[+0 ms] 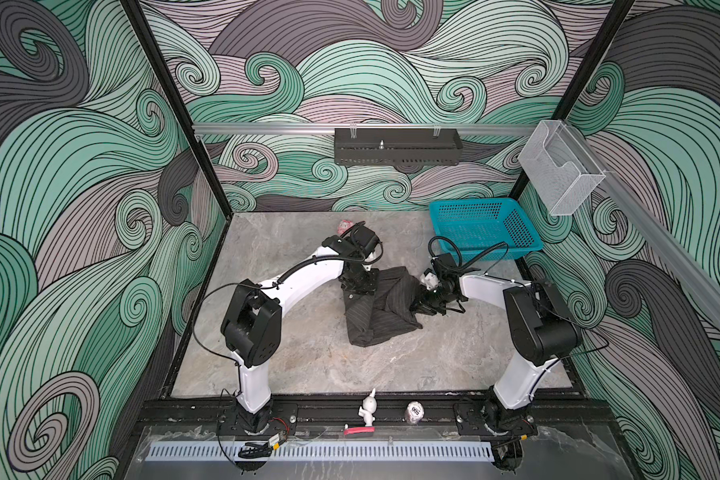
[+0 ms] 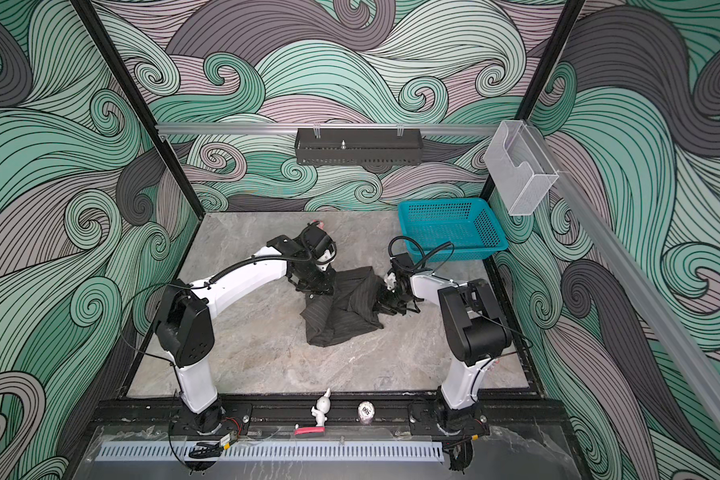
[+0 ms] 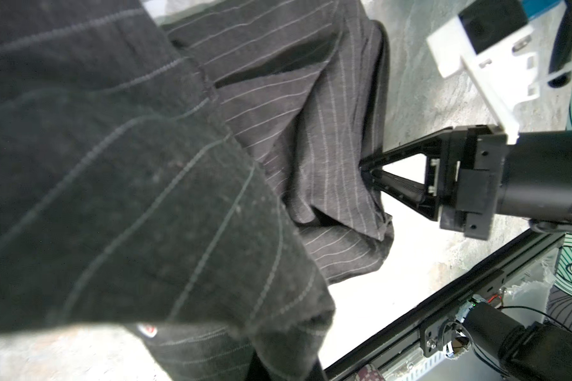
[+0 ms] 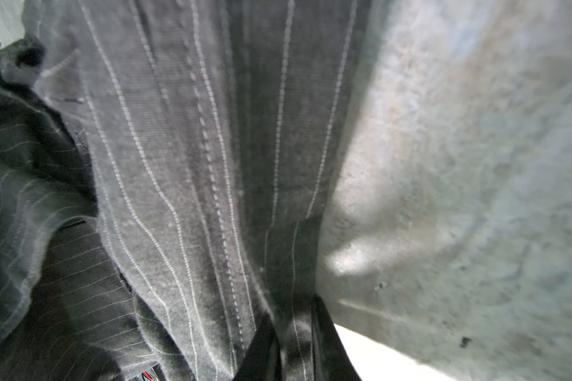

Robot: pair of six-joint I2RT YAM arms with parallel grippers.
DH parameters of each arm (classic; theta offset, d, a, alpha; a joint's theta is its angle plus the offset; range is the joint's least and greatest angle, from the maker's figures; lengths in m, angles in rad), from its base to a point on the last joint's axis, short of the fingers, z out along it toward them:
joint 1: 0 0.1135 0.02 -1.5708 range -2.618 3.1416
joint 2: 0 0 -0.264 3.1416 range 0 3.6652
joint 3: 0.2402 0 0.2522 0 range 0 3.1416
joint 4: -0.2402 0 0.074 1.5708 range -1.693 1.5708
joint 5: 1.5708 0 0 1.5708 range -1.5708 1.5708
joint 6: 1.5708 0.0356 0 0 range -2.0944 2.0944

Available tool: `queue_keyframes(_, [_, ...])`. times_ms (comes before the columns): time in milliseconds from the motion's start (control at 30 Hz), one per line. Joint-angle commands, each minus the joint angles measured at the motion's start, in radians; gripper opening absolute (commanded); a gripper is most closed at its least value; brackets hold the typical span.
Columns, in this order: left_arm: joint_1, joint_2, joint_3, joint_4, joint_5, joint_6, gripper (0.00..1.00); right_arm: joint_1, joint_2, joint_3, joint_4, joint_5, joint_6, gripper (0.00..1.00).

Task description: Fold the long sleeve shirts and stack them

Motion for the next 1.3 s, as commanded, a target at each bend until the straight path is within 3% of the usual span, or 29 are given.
queue_keyframes(0, [-0.045,0.057,0.073,-0.006,-0.004,-0.026,0.0,0.01,0.032,0.003,-0.027,0.014,-0.011,0.19])
queue_keyframes(367, [-0.08,0.219,0.044,0.225,0.087,-0.044,0.0,0.0,-0.035,0.015,-0.076,0.021,-0.025,0.22])
queue_keyframes(567, [-0.039,0.218,-0.049,0.296,0.101,-0.044,0.0,-0.042,-0.137,0.015,-0.128,0.028,-0.031,0.46])
queue_keyframes(667, [-0.02,0.212,-0.079,0.307,0.111,-0.041,0.0,-0.075,-0.18,0.014,-0.135,0.027,-0.03,0.51])
queue_keyframes(733, [-0.01,0.213,-0.091,0.309,0.117,-0.039,0.0,-0.091,-0.173,0.025,-0.137,0.019,-0.032,0.51])
queue_keyframes(967, [0.004,0.198,-0.112,0.327,0.147,-0.034,0.0,-0.088,-0.045,0.056,-0.06,-0.075,-0.01,0.28])
queue_keyframes(1267, [0.0,0.14,-0.017,0.242,0.173,0.019,0.0,-0.054,0.057,0.097,-0.004,-0.128,-0.003,0.33])
